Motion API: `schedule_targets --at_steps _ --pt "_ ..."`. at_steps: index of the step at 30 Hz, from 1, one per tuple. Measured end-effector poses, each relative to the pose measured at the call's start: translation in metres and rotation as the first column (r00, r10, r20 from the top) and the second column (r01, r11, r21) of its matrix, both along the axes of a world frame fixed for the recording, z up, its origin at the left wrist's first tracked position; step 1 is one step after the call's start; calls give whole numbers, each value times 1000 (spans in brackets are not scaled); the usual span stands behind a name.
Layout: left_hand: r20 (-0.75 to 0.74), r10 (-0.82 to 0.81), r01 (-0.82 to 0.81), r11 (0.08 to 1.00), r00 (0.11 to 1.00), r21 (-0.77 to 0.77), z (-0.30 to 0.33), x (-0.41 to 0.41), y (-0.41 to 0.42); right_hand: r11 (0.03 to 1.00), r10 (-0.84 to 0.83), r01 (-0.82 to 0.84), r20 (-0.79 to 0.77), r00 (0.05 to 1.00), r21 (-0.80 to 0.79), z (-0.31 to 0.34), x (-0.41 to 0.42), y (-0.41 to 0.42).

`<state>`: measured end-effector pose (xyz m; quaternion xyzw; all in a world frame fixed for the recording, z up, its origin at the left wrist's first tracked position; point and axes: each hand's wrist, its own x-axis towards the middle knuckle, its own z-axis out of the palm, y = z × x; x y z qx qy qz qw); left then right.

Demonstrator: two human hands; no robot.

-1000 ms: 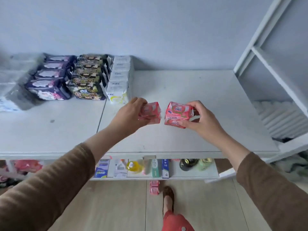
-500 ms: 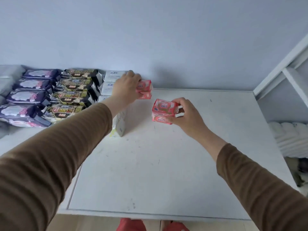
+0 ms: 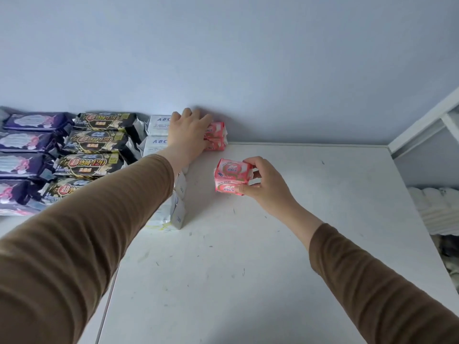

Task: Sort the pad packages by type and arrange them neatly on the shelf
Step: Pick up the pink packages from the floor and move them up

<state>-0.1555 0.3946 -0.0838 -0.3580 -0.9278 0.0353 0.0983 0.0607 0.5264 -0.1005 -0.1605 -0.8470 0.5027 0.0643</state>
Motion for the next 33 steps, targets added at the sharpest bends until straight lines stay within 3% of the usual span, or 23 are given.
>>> schedule_targets --at_steps 5,8,13,20,25,33 --pt "108 23 -25 1000 994 16 21 6 -11 999 44 -43 -21 999 24 -3 -31 -10" --pt "145 59 -77 989 988 123 38 18 -33 999 49 -47 -65 997 25 -4 -53 -18" --pt "109 109 -132 963 988 234 50 50 -73 992 -6 16 -83 997 129 -15 -81 -20" --pt "128 183 -210 947 975 243 49 106 -106 967 -3 23 -76 997 254 -16 -89 -19" --pt "159 196 -232 939 968 255 48 144 -127 938 -4 29 -72 997 344 6 -56 -32" --pt "184 57 -121 927 981 356 36 222 -187 889 92 -27 -121 988 457 39 76 -104"
